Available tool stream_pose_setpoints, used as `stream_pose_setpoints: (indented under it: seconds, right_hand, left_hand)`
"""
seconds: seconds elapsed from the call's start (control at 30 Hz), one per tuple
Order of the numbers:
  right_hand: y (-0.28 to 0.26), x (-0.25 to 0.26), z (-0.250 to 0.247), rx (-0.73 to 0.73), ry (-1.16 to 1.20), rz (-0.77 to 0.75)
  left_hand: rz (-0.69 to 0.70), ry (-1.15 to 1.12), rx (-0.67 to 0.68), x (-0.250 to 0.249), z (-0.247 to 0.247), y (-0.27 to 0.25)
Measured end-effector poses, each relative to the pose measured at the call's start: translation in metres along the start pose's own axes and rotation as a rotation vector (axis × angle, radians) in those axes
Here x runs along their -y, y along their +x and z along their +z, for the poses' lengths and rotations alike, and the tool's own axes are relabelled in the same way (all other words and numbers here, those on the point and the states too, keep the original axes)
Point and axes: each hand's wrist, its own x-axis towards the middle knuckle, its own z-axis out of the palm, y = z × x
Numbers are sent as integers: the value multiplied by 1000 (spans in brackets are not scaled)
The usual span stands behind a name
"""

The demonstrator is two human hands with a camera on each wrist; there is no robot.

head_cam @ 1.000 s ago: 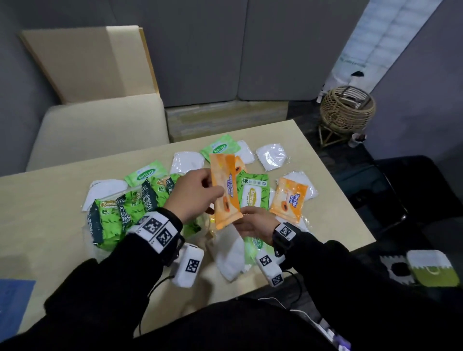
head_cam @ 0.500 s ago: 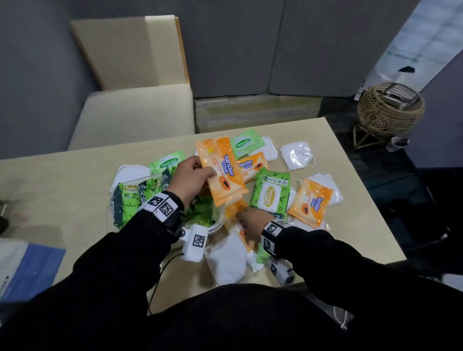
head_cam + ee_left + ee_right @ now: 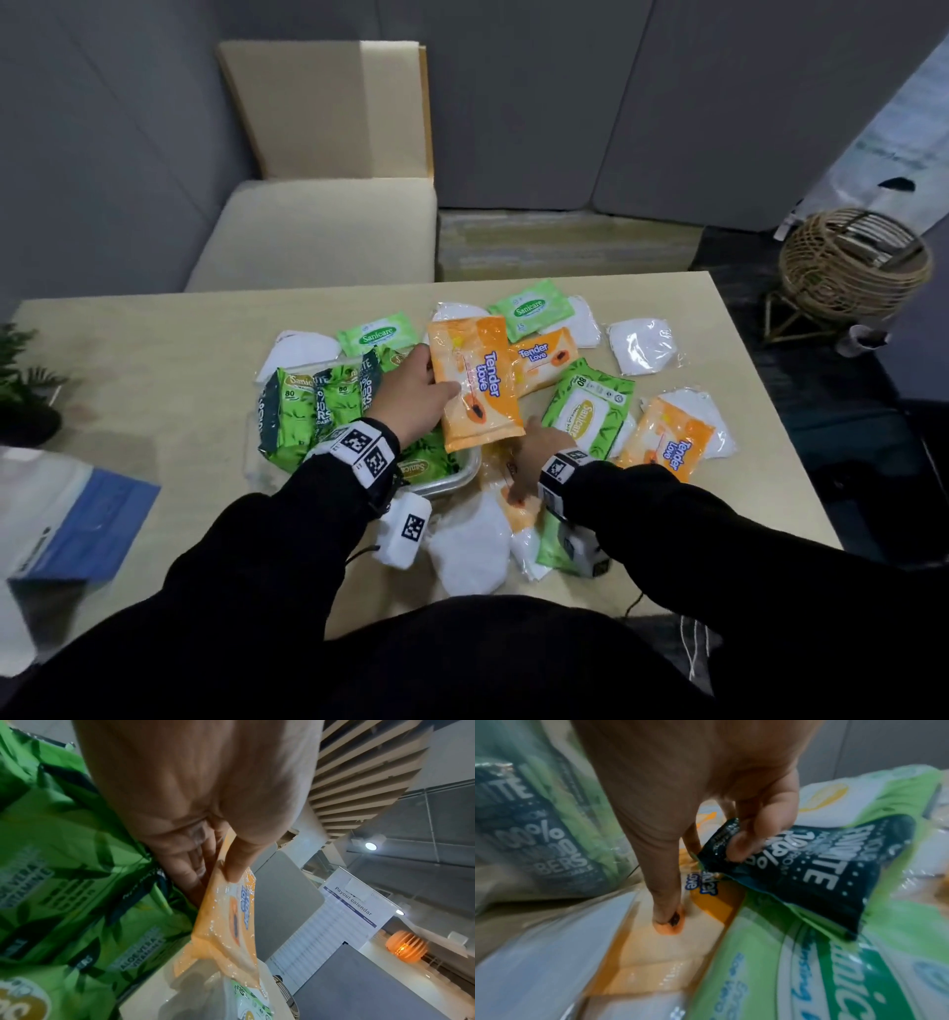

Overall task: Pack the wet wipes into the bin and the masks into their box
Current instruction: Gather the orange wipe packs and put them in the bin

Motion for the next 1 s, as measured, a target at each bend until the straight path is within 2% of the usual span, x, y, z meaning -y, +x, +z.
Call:
stream_pose_setpoints:
  seconds: [0.1, 0.2, 0.33, 0.43, 0.6, 0.63, 0.77, 0.87, 1.0]
  right_hand:
    - [1, -5, -4, -72, 81, 6]
    - [10, -14, -5, -183, 354, 47]
    - [5, -31, -22, -103, 566, 23]
    - [0, -48, -33, -173, 751, -5]
    - [-31, -75, -71, -133, 1450, 30]
    - [-37, -79, -79, -137, 1530, 34]
    - [-48, -85, -97, -254, 1654, 42]
    - [-56, -79, -110, -214, 1772, -47]
    - [-57, -63, -122, -149, 1882, -67]
  left_hand:
    - [11, 30, 2, 0, -2, -2]
    - [-10, 7, 18, -1, -2, -3]
    - [-62, -149, 1, 7, -2, 6]
    - [-74, -241, 0, 11, 0, 10]
    - [-98, -429, 19, 4, -2, 10]
    - [-92, -457, 19, 0, -2, 8]
    - [-32, -605, 22, -17, 1, 7]
    - [-23, -649, 71, -34, 6, 7]
    - [-27, -606, 119, -49, 23, 8]
